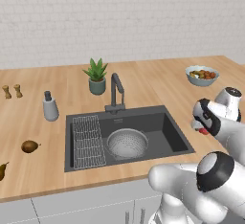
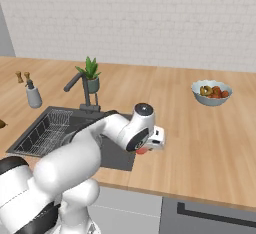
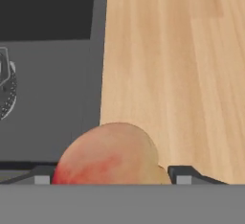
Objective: Put the colander in the sink, put the pear, peach, pear in the colander, and turn on the sink faucet and pour water over the colander.
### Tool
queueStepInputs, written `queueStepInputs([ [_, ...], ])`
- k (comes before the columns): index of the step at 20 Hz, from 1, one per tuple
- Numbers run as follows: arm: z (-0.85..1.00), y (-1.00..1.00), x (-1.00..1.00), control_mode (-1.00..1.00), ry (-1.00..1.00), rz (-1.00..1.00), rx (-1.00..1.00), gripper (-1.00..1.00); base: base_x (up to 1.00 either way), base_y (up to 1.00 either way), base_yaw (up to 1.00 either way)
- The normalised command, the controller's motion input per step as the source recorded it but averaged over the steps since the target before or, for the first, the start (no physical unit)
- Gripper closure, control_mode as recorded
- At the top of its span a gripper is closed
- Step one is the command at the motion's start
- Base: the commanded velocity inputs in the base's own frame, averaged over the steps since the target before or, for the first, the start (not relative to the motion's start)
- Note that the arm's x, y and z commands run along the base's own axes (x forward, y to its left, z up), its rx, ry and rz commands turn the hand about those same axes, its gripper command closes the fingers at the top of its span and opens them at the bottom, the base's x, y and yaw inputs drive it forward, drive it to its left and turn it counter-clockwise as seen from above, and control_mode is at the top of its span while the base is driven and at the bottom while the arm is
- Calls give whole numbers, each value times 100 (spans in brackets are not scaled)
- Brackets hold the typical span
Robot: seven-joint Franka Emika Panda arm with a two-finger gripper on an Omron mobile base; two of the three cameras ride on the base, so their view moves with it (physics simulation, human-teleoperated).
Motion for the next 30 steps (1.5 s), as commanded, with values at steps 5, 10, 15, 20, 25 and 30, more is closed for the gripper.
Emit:
queueStepInputs([
  [5,8,100,23,-100,0,13,9,100,0,0,0],
  [10,0,100,57,-100,0,15,16,100,0,0,0],
  [15,0,100,58,-100,0,12,14,100,0,0,0],
  [20,-10,81,45,-100,0,5,6,100,0,0,0],
  [25,-54,55,34,-100,0,0,0,100,0,0,0],
  [30,-51,42,25,-100,0,0,0,100,0,0,0],
])
